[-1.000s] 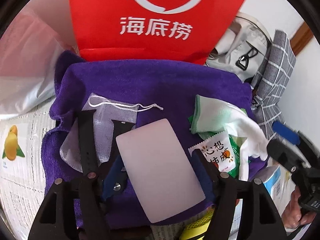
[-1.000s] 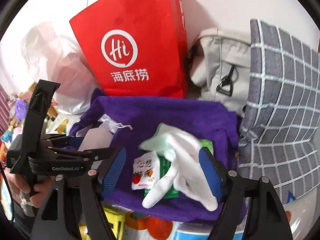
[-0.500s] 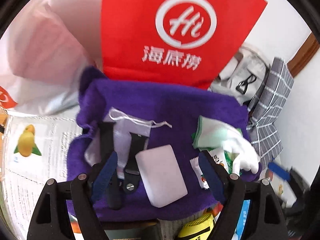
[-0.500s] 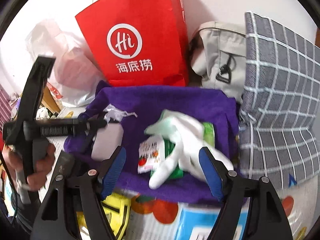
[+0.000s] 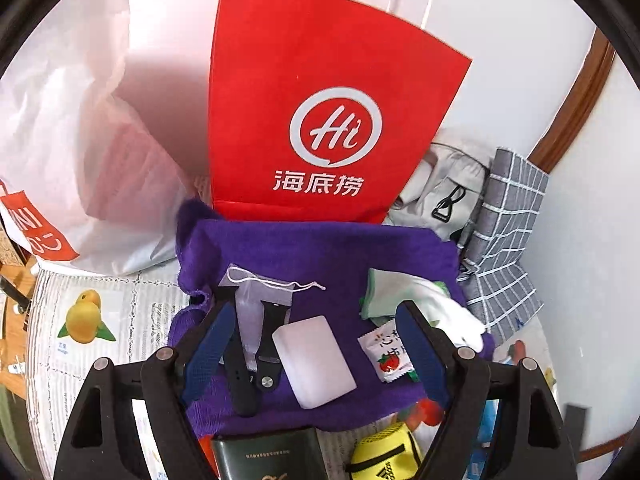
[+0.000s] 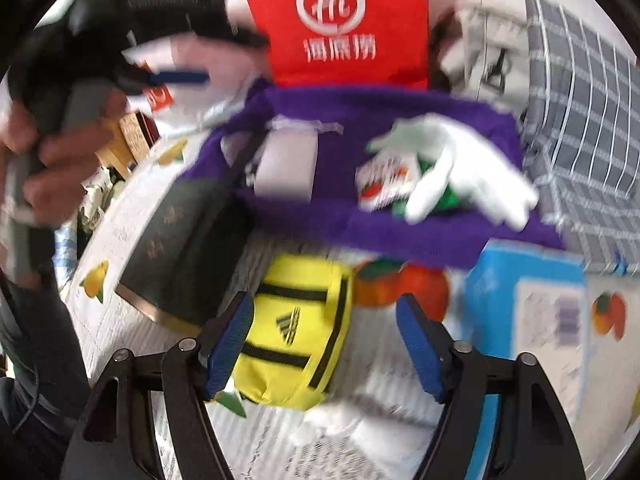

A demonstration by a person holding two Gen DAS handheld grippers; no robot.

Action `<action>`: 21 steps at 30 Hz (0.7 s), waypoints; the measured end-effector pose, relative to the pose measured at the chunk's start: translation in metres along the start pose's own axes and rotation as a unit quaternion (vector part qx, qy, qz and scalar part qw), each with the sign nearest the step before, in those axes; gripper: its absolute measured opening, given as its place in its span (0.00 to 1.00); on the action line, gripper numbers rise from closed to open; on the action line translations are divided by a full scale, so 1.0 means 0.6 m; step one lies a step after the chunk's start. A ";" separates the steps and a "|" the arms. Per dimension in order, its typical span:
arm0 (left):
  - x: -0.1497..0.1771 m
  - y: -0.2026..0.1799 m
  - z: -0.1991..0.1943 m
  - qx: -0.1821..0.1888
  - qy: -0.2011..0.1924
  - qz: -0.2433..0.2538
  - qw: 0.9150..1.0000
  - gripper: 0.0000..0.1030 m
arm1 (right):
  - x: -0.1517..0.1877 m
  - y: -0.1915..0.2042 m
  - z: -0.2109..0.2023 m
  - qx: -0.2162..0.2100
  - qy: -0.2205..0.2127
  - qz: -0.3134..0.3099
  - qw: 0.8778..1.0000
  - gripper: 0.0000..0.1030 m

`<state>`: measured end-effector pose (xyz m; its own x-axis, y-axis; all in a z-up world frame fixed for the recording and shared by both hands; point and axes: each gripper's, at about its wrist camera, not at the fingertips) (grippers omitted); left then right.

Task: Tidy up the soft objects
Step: 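Grasp the yellow Adidas pouch with the right gripper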

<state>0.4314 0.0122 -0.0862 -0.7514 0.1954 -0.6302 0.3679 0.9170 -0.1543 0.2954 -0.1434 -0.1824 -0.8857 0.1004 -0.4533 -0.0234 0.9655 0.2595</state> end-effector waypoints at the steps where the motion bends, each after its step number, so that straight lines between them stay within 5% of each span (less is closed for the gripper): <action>1: 0.000 0.000 -0.003 0.003 -0.001 0.000 1.000 0.79 | 0.005 0.004 0.010 0.008 0.007 0.001 1.000 0.66; 8: -0.003 0.006 -0.045 0.025 -0.030 -0.004 0.999 0.79 | 0.017 0.005 0.061 0.038 0.042 0.019 0.998 0.66; 10: -0.003 0.006 -0.051 0.032 -0.034 -0.005 0.999 0.79 | 0.024 -0.003 0.060 0.026 0.021 0.034 0.999 0.67; 11: -0.002 0.006 -0.054 0.035 -0.036 -0.006 0.999 0.79 | 0.027 -0.003 0.060 0.024 0.013 0.035 0.999 0.63; 12: -0.002 0.005 -0.055 0.034 -0.037 -0.006 0.999 0.79 | 0.029 -0.002 0.058 0.018 0.008 0.033 0.999 0.43; 15: 0.000 -0.002 -0.061 0.011 -0.039 0.002 0.999 0.79 | 0.023 -0.005 0.053 -0.027 0.011 0.045 0.999 0.19; 21: 0.003 -0.017 -0.080 0.002 -0.052 0.011 0.999 0.78 | 0.009 -0.009 0.019 -0.067 -0.010 0.065 0.996 0.07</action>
<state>0.3998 0.0203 -0.0492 -0.6821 0.1790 -0.7090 0.3871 0.9110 -0.1424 0.2964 -0.1452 -0.1961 -0.8756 0.2293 -0.4251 0.0291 0.9035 0.4276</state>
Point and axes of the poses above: each gripper's, at about its wrist camera, not at the fingertips, and z roughly the way its jaws point, y to its left, x to its underside, and after that the axes turned 10 degrees about z, right-handed
